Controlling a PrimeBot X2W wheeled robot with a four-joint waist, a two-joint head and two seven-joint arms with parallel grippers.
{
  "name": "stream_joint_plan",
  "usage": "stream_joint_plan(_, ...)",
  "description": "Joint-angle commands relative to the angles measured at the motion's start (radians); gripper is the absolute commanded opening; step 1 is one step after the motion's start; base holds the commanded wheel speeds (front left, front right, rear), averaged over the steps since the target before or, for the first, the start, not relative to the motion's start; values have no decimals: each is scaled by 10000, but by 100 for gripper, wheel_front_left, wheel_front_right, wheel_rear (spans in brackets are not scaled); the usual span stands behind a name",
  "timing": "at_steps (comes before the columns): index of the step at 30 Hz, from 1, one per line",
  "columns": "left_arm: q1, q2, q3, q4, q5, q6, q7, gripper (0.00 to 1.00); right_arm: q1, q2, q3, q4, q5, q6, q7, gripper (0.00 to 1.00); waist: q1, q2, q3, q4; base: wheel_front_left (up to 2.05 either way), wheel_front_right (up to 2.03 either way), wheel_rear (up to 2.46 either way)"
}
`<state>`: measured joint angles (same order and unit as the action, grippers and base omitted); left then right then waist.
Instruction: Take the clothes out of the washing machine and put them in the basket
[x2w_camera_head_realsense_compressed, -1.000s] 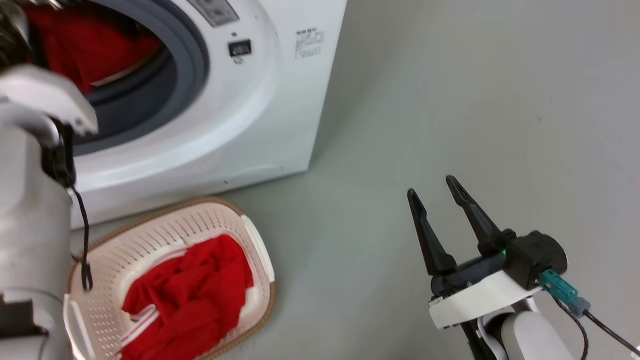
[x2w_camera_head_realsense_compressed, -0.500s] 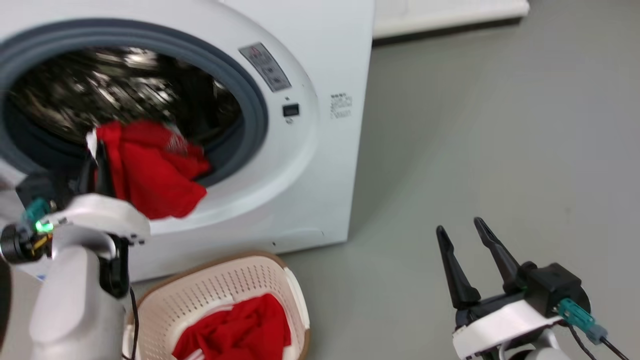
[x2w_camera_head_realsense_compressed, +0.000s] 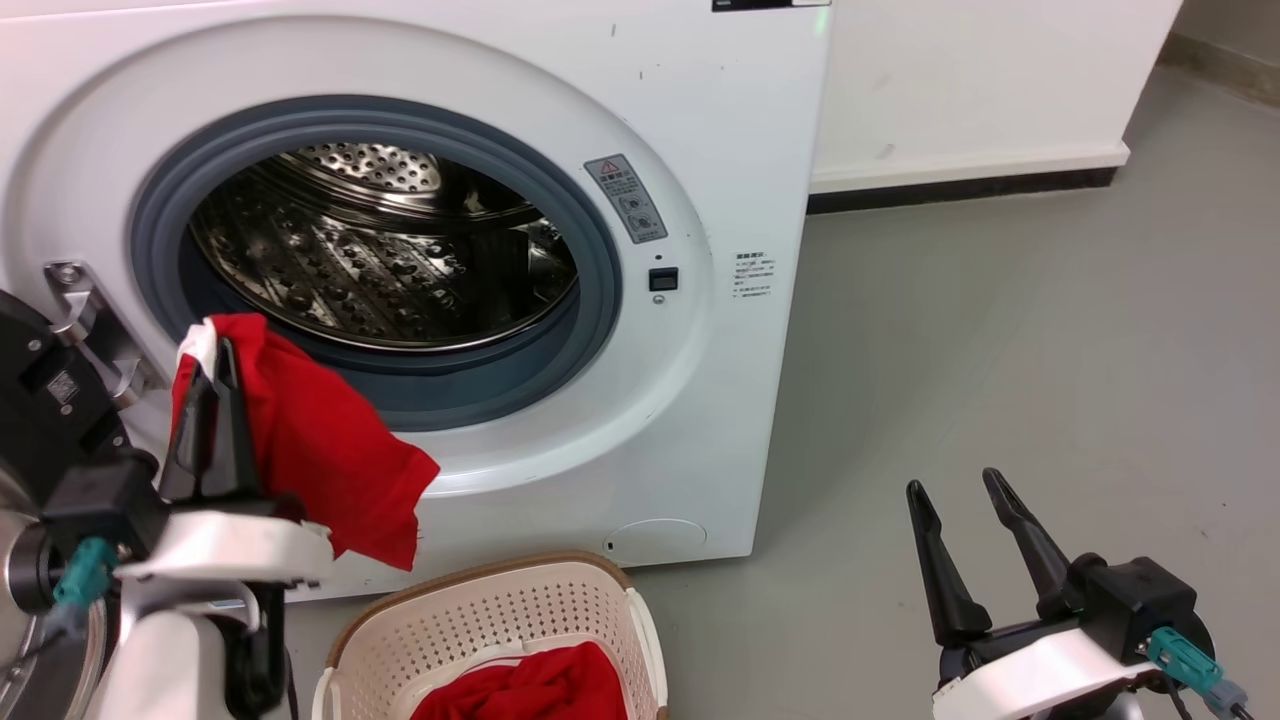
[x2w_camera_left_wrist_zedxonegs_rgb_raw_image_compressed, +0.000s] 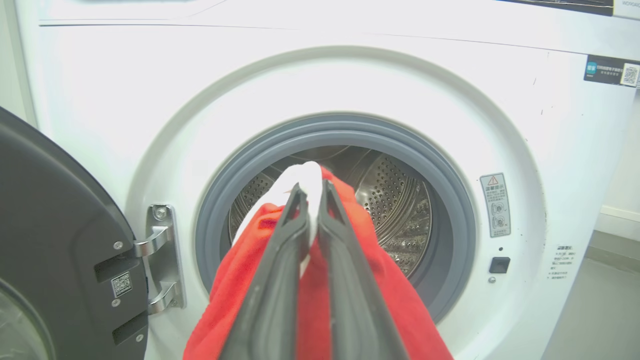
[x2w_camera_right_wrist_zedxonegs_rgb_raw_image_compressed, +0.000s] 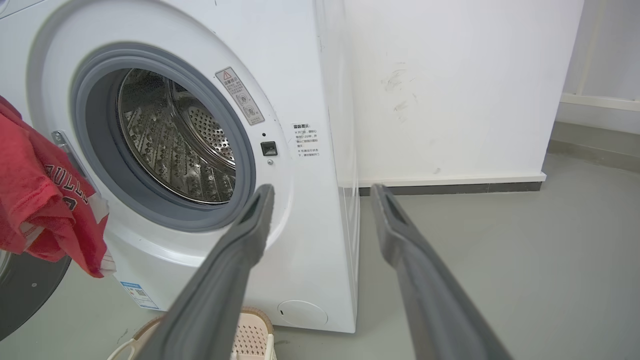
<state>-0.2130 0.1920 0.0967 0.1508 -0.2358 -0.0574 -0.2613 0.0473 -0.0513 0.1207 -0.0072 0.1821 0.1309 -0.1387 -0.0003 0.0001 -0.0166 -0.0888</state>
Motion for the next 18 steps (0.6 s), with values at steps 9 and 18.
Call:
stream_joint_plan(9,2066,-616,-486,-1978,24,391,758,0,122,17,-11,-218,17,-3,48,100,3,-1,233,243,0,0,0)
stream_joint_plan(18,2694,-1091,-784,-780,-330,667,441,0,-394,18,195,-425,-57,-3,65,100,3,-1,1400,92,0,0,0)
